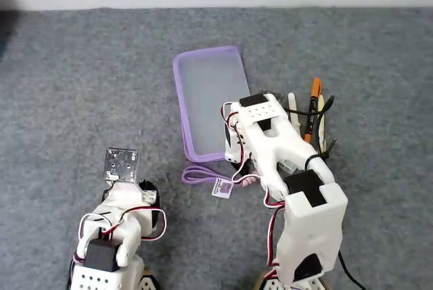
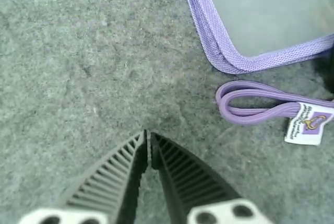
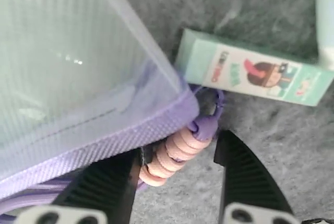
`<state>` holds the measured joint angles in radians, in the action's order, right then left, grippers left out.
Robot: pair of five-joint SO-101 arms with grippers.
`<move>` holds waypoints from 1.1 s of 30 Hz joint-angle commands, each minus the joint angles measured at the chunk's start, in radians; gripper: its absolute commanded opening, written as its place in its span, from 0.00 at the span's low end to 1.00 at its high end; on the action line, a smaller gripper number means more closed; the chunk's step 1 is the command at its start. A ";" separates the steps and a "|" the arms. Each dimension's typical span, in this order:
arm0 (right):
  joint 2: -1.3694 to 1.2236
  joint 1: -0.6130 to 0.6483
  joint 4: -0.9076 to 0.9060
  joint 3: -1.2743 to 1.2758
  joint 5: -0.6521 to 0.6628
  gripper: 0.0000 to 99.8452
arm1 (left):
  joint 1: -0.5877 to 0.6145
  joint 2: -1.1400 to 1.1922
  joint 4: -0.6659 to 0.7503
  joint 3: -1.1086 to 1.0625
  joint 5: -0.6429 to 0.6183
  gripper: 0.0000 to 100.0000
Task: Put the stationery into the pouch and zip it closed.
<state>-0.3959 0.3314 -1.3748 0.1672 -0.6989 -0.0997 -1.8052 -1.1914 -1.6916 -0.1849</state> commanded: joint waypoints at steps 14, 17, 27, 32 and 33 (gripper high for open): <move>0.033 -0.007 -0.173 -0.068 0.021 0.01 | -0.002 -0.009 -0.002 0.008 0.005 0.01; 0.033 -0.015 -0.271 -0.138 0.068 0.01 | -0.002 -0.009 -0.002 0.008 0.005 0.01; 0.162 -0.033 -0.417 -0.221 0.170 0.01 | -0.002 -0.009 -0.002 0.008 0.005 0.01; 0.349 0.007 -0.417 -0.219 0.235 0.01 | -0.002 -0.009 -0.002 0.008 0.005 0.01; 0.375 0.010 -0.417 -0.216 0.245 0.01 | -0.002 -0.009 -0.002 0.008 0.005 0.01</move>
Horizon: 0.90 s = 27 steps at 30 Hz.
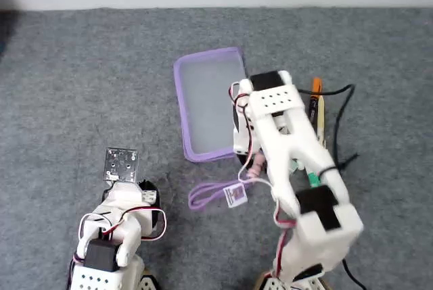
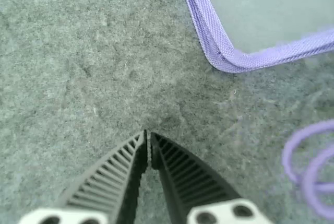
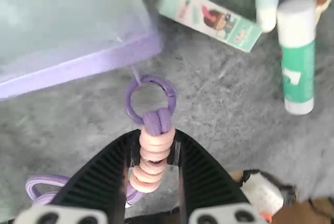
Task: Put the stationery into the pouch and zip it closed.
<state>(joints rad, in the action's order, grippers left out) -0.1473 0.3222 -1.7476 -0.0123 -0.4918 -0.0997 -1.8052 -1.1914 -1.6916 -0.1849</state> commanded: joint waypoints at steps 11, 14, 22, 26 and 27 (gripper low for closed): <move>0.314 0.019 -0.039 0.068 0.227 0.01 | -0.041 -0.009 -0.003 0.008 0.008 0.01; 0.355 0.016 -0.021 0.068 0.279 0.01 | -0.081 -0.009 -0.003 0.008 0.008 0.01; 0.461 0.016 0.120 0.066 0.370 0.01 | -0.173 -0.011 -0.035 0.012 0.012 0.01; 0.532 0.016 0.240 0.066 0.454 0.01 | -0.144 -0.011 0.003 0.056 0.081 0.02; 0.545 0.016 0.275 0.066 0.489 0.01 | -0.130 -0.011 0.015 0.074 0.121 0.03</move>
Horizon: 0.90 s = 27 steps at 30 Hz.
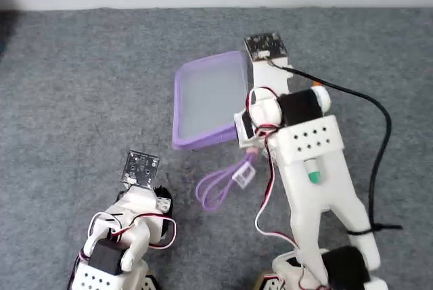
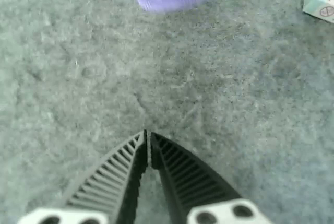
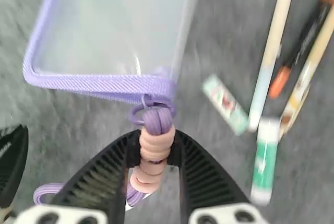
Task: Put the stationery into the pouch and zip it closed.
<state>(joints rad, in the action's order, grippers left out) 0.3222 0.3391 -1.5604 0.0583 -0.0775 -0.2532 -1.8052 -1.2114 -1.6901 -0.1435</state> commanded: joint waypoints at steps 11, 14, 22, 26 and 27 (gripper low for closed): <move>0.125 -0.002 0.489 -0.005 0.358 0.01 | 0.308 -0.011 0.322 0.292 0.164 0.08; 0.122 -0.002 0.627 -0.005 0.457 0.01 | 0.377 -0.011 0.350 0.300 0.164 0.08; 0.084 -0.012 0.926 -0.002 0.746 0.01 | 0.434 -0.011 0.345 0.328 0.161 0.08; 0.004 -0.022 1.036 -0.003 0.836 0.01 | 0.428 -0.011 0.345 0.386 0.160 0.08; -0.008 -0.019 1.047 -0.003 0.847 0.01 | 0.428 -0.011 0.345 0.400 0.160 0.08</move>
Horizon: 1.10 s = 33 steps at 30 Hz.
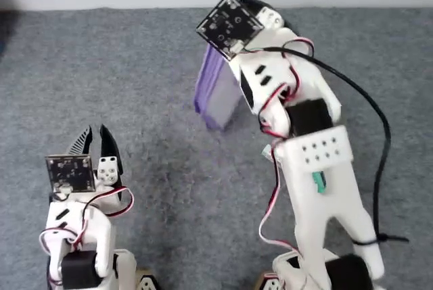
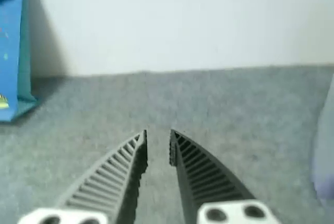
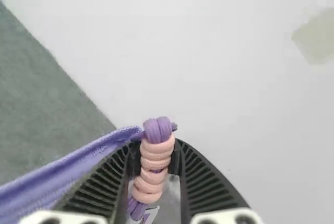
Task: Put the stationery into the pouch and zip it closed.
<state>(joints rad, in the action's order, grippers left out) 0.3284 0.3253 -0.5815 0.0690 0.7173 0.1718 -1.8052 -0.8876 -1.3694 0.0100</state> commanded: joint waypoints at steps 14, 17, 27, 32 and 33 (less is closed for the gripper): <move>0.084 0.239 -0.297 -0.012 -0.068 0.01 | 0.002 -0.011 -0.181 0.188 0.006 0.08; 0.134 0.259 -0.440 -0.012 -0.157 0.01 | 0.003 -0.011 -0.242 0.251 0.006 0.08; 0.246 0.420 -0.868 -0.009 -0.428 0.01 | 0.003 -0.011 -0.531 0.404 0.011 0.18; 0.242 0.469 -0.898 -0.006 -0.528 0.01 | 0.003 -0.011 -0.608 0.452 0.006 0.28; 0.242 0.473 -0.898 0.005 -0.529 0.01 | 0.003 -0.011 -0.608 0.460 0.006 0.28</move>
<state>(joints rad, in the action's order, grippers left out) 0.5432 0.7810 -1.4730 0.0690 0.2232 0.1734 -1.8067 -1.4845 -0.9659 0.0130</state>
